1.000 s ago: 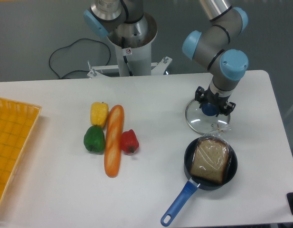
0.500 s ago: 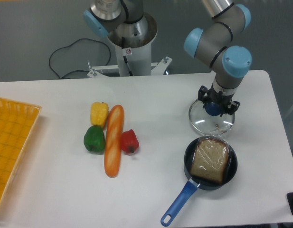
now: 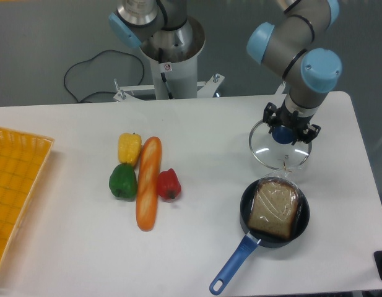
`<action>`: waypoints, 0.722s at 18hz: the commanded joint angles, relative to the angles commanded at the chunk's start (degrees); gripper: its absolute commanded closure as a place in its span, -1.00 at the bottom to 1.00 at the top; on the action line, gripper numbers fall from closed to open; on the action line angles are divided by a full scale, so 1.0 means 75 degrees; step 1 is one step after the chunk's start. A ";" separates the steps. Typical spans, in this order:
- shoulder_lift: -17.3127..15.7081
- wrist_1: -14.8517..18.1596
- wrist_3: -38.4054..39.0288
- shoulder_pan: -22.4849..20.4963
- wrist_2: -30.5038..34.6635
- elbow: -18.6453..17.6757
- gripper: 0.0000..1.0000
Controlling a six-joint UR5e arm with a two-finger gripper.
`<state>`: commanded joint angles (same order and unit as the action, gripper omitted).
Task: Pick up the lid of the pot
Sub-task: 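Lift the glass lid by its knob up off the table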
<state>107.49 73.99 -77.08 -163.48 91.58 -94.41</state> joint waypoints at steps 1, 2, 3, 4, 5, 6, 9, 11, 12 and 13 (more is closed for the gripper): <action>0.0000 0.0211 0.0000 0.0035 0.0000 0.0199 0.06; 0.0012 0.0399 0.0000 0.0047 0.0000 0.0375 0.06; 0.0012 0.0540 -0.0012 0.0047 0.0000 0.0481 0.06; 0.0012 0.0623 -0.0012 0.0047 0.0012 0.0552 0.06; 0.0000 0.0670 -0.0023 0.0047 0.0023 0.0599 0.06; 0.0000 0.0682 -0.0023 0.0059 0.0047 0.0623 0.08; 0.0000 0.0694 -0.0035 0.0047 0.0117 0.0705 0.11; -0.0012 0.0741 -0.0035 0.0047 0.0141 0.0717 0.11; -0.0023 0.0741 -0.0035 0.0047 0.0141 0.0717 0.11; -0.0047 0.0741 -0.0035 0.0047 0.0141 0.0717 0.11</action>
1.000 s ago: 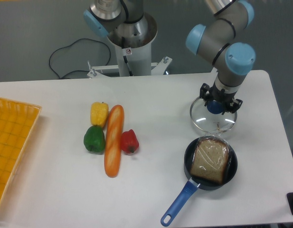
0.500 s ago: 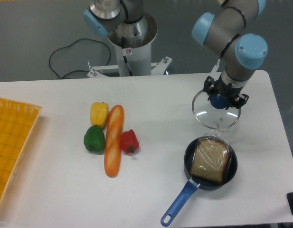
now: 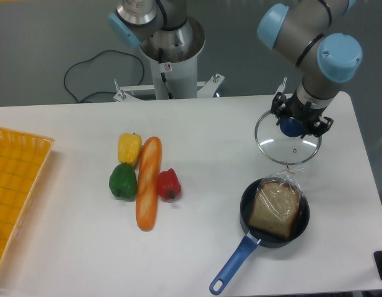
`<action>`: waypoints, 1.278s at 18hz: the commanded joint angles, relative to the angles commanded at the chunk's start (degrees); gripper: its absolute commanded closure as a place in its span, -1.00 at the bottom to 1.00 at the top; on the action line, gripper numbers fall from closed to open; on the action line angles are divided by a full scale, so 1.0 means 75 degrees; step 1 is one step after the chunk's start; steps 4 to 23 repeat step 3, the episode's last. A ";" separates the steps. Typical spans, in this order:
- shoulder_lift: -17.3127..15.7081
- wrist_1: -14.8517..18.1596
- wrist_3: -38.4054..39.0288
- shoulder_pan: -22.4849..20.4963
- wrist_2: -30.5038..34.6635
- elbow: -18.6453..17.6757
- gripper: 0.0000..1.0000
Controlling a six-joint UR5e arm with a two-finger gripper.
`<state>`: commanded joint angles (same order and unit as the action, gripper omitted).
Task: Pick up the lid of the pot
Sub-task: 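Lift the glass lid by its knob up off the table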
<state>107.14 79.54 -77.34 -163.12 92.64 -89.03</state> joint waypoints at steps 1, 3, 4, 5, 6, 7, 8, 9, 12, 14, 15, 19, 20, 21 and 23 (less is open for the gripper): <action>0.0000 0.0000 0.0000 0.0000 0.0000 0.0000 0.11; 0.0000 0.0047 0.0000 -0.0012 0.0000 0.0023 0.11; 0.0000 0.0047 0.0000 -0.0012 0.0000 0.0023 0.11; 0.0000 0.0047 0.0000 -0.0012 0.0000 0.0023 0.11; 0.0000 0.0047 0.0000 -0.0012 0.0000 0.0023 0.11; 0.0000 0.0047 0.0000 -0.0012 0.0000 0.0023 0.11; 0.0000 0.0047 0.0000 -0.0012 0.0000 0.0023 0.11; 0.0000 0.0047 0.0000 -0.0012 0.0000 0.0023 0.11; 0.0000 0.0047 0.0000 -0.0012 0.0000 0.0023 0.11; 0.0000 0.0047 0.0000 -0.0012 0.0000 0.0023 0.11; 0.0000 0.0047 0.0000 -0.0012 0.0000 0.0023 0.11; 0.0000 0.0047 0.0000 -0.0012 0.0000 0.0023 0.11; 0.0000 0.0047 0.0000 -0.0012 0.0000 0.0023 0.11; 0.0000 0.0047 0.0000 -0.0012 0.0000 0.0023 0.11; 0.0000 0.0047 0.0000 -0.0012 0.0000 0.0023 0.11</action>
